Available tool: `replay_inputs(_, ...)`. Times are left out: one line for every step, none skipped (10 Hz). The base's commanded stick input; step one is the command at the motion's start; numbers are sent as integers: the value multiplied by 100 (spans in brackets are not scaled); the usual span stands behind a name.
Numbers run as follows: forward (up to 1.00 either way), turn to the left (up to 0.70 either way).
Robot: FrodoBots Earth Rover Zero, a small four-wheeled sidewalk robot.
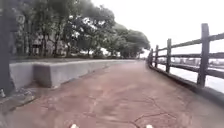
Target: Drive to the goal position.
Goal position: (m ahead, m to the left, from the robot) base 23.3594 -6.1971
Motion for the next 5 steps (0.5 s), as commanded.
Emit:
replay_inputs(85,0)
replay_inputs(85,0)
replay_inputs(85,0)
replay_inputs(85,-16)
replay_inputs(85,-25)
